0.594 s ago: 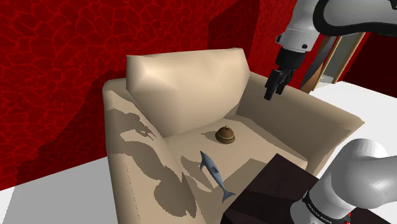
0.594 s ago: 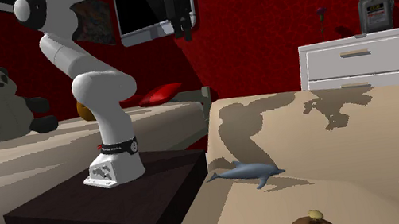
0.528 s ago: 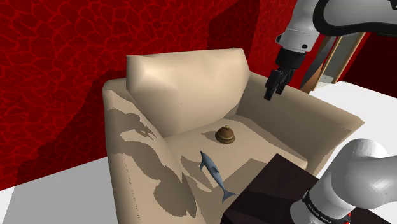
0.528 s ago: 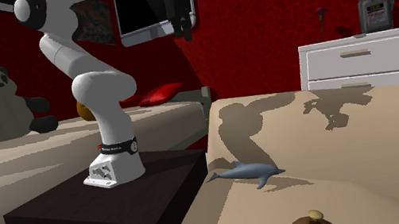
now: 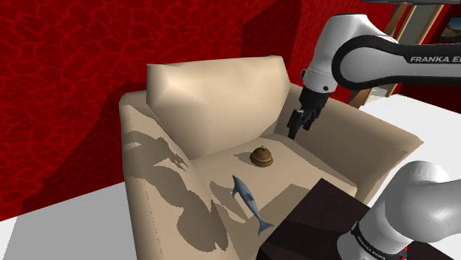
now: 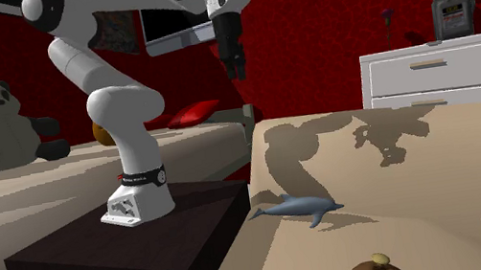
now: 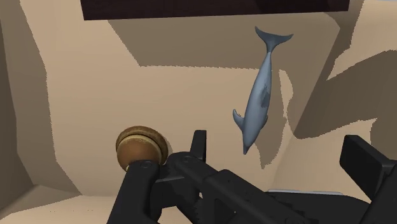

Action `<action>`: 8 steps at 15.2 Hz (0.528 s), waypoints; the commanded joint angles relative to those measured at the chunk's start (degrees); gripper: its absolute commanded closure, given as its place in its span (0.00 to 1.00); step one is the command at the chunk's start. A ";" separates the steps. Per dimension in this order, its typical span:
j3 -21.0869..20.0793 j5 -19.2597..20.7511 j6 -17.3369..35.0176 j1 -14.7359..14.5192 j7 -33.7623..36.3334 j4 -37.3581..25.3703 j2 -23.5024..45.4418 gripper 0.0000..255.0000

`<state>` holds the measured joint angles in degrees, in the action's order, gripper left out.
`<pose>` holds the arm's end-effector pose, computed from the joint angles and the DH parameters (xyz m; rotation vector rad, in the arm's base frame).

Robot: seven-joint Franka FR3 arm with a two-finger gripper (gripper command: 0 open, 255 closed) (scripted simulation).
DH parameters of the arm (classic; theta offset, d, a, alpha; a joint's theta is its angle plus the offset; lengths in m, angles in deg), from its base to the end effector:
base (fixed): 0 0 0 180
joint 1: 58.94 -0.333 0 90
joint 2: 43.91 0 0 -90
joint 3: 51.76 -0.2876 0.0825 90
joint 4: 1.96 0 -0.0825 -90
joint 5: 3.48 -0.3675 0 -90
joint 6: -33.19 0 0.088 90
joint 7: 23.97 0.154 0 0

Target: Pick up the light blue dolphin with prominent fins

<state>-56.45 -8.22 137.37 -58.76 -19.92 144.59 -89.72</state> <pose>0.3237 0.0353 0.4558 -3.1141 0.0512 -0.0893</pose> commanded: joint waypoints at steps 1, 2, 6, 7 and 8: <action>-1.58 -0.34 4.72 -0.16 1.47 3.04 1.26 0.00; -2.36 -0.47 6.98 -0.23 2.21 4.28 2.16 0.00; -5.65 -0.79 16.43 -0.32 5.40 8.37 7.09 0.00; -6.51 -0.77 18.89 -0.26 6.27 9.16 8.66 0.00; -7.40 -0.70 21.38 -0.14 7.17 9.86 10.37 0.00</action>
<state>-63.10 -9.02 155.98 -59.06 -13.50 153.41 -80.84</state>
